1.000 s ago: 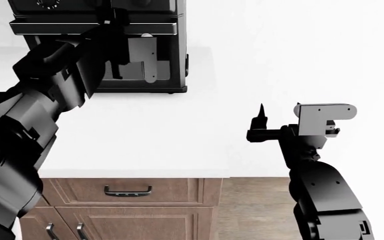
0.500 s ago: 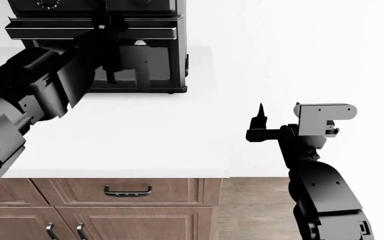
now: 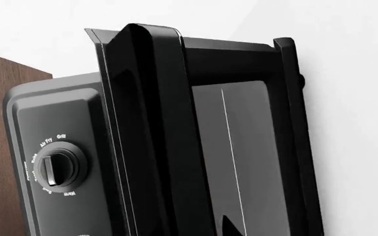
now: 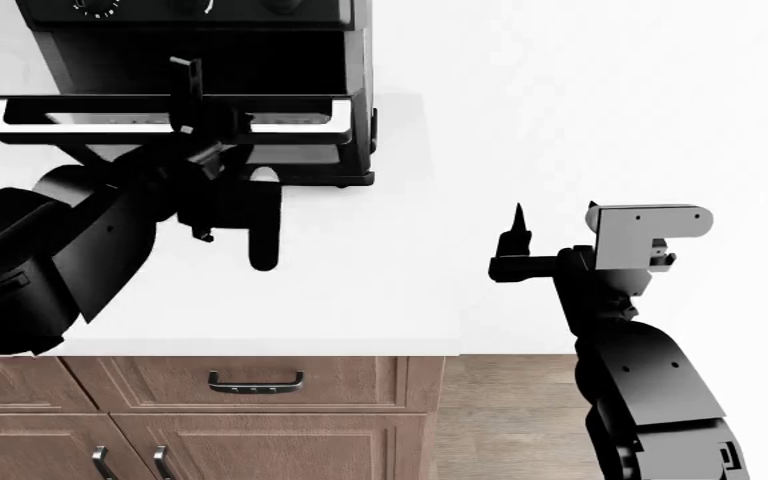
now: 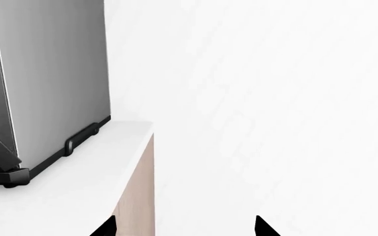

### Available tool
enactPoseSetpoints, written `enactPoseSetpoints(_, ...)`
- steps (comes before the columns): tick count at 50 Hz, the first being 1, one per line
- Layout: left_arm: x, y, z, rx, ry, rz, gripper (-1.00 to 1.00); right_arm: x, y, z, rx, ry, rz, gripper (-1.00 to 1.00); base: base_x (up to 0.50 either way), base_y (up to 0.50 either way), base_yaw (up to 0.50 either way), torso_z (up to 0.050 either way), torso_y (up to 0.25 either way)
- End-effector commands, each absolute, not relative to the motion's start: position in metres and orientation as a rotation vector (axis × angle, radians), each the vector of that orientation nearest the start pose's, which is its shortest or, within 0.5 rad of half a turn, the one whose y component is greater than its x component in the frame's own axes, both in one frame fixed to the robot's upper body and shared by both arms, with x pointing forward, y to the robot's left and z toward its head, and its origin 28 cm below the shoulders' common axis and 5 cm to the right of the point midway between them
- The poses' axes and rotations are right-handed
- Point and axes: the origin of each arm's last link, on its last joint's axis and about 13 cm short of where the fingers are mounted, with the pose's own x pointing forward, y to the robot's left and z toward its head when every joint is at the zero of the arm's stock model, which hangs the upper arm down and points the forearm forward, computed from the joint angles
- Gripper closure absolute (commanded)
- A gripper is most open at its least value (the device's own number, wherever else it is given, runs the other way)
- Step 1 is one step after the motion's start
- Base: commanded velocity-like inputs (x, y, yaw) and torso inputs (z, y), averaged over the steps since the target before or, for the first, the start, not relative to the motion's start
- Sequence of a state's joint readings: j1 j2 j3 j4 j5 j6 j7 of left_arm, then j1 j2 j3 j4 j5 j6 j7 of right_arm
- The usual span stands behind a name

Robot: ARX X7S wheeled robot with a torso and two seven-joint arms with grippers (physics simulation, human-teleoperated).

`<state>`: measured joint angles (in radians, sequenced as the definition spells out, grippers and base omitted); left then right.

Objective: Open the toaster oven door.

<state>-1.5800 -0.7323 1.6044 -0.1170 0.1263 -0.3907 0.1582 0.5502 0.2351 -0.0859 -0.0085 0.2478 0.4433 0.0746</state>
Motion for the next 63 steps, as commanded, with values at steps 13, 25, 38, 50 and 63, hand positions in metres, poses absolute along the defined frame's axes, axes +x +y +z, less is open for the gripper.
enactPoseSetpoints(13, 0.295, 0.272, 0.234, 1.669, -0.054, -0.559, 1.0, 0.315, -0.135, 0.133, -0.019, -0.097, 0.016, -1.0, 0.0, 0.0, 0.0, 0.0, 0.0)
enactPoseSetpoints(25, 0.288, 0.267, 0.195, 1.641, -0.008, -0.665, 1.0, 0.315, -0.137, 0.128, -0.02, -0.087, 0.006, -1.0, 0.0, 0.0, 0.0, 0.0, 0.002)
enactPoseSetpoints(38, 0.285, 0.26, 0.149, 1.603, 0.034, -0.774, 1.0, 0.314, -0.14, 0.125, -0.027, -0.077, -0.006, -1.0, 0.0, 0.0, 0.0, 0.0, 0.002)
enactPoseSetpoints(50, 0.282, 0.257, 0.112, 1.575, 0.067, -0.842, 1.0, 0.314, -0.141, 0.122, -0.032, -0.07, -0.01, -1.0, 0.01, 0.0, 0.0, 0.0, 0.0)
enactPoseSetpoints(63, 0.281, 0.257, 0.102, 1.554, 0.079, -0.852, 1.0, 0.312, -0.141, 0.121, -0.035, -0.065, -0.014, -1.0, 0.02, -0.01, -0.02, 0.0, 0.0)
